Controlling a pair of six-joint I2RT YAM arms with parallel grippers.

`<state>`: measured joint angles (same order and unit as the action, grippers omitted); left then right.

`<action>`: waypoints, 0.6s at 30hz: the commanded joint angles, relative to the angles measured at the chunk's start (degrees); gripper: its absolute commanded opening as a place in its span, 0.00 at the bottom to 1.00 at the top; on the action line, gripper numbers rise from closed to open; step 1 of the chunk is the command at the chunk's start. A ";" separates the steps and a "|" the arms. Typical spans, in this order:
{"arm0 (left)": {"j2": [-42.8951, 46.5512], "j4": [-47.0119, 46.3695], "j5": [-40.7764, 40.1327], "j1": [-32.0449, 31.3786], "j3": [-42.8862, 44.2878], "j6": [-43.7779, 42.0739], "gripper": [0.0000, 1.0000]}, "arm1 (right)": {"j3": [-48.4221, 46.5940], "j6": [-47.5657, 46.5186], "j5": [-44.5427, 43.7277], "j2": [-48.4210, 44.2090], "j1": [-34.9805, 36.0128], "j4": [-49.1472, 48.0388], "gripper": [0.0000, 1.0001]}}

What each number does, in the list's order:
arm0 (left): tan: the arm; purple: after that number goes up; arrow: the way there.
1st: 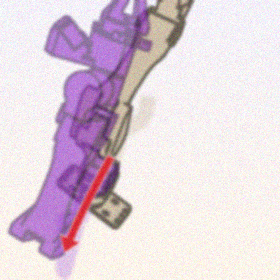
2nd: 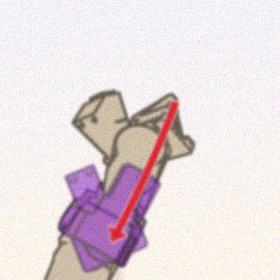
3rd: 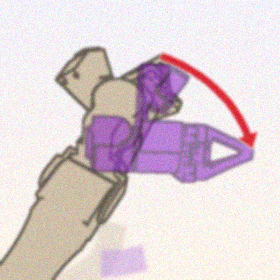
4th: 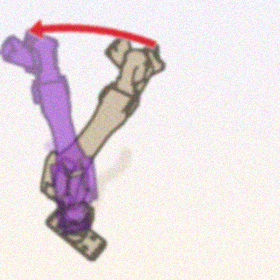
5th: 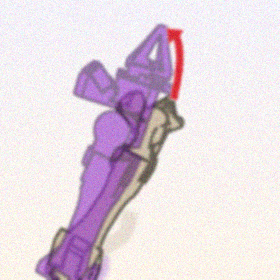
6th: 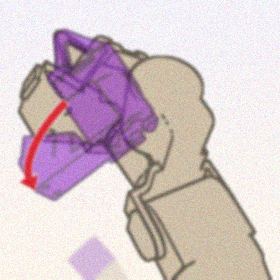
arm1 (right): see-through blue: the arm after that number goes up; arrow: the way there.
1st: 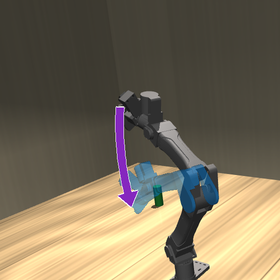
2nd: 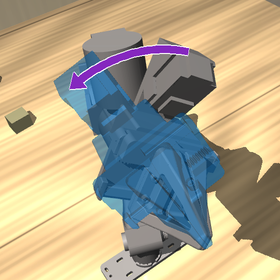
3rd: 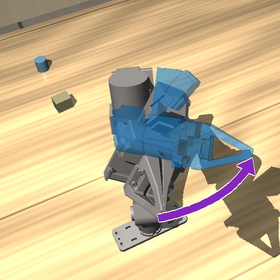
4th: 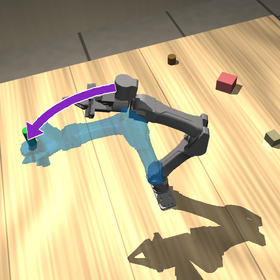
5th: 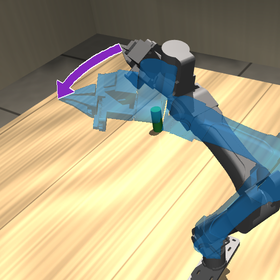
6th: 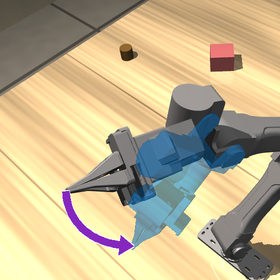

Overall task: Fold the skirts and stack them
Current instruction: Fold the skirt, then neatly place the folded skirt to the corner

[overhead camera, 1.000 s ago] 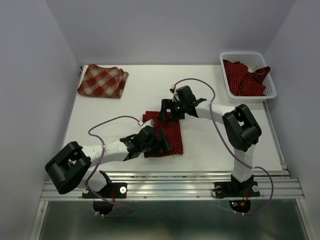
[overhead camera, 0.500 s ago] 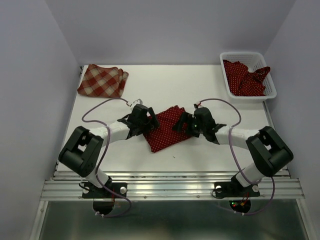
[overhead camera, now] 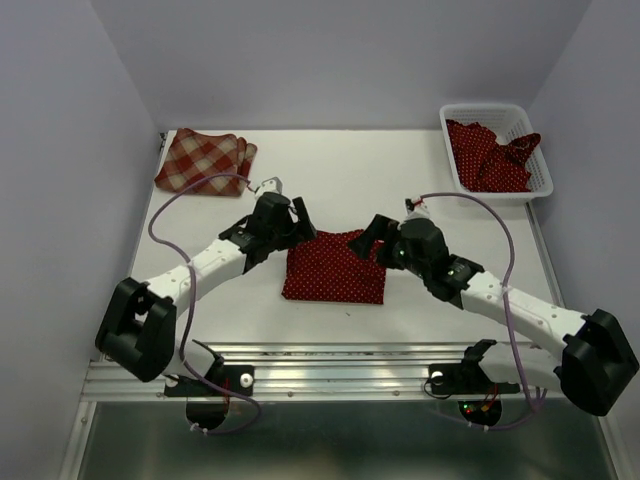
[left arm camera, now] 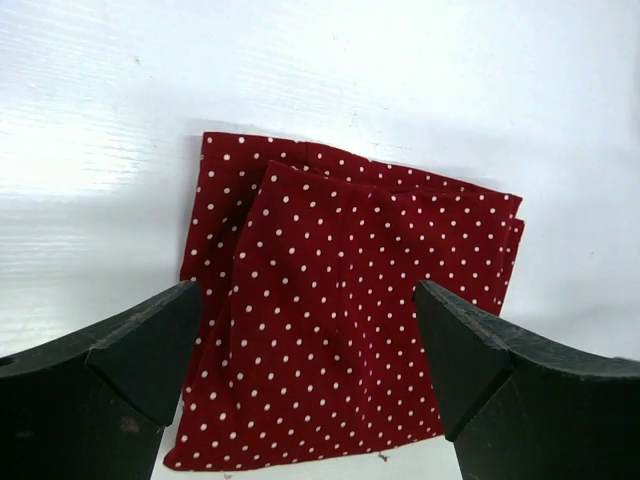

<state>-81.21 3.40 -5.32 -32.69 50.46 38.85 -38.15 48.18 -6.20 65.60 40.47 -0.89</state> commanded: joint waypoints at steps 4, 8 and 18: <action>8.08 4.69 -3.57 -0.10 -4.40 -2.62 0.99 | -6.40 -6.00 0.30 4.44 -0.13 1.50 1.00; 8.17 0.74 2.58 0.25 -8.52 -5.01 0.99 | -7.64 -7.93 -0.92 6.12 -0.13 1.50 1.00; -0.52 -8.50 9.80 0.17 -11.00 -8.00 0.99 | -7.11 -11.79 -1.27 4.10 -0.13 1.50 1.00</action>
<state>-78.52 -0.38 1.87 -32.53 38.96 33.34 -43.24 38.96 -6.42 71.70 40.47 1.39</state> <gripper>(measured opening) 0.985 0.998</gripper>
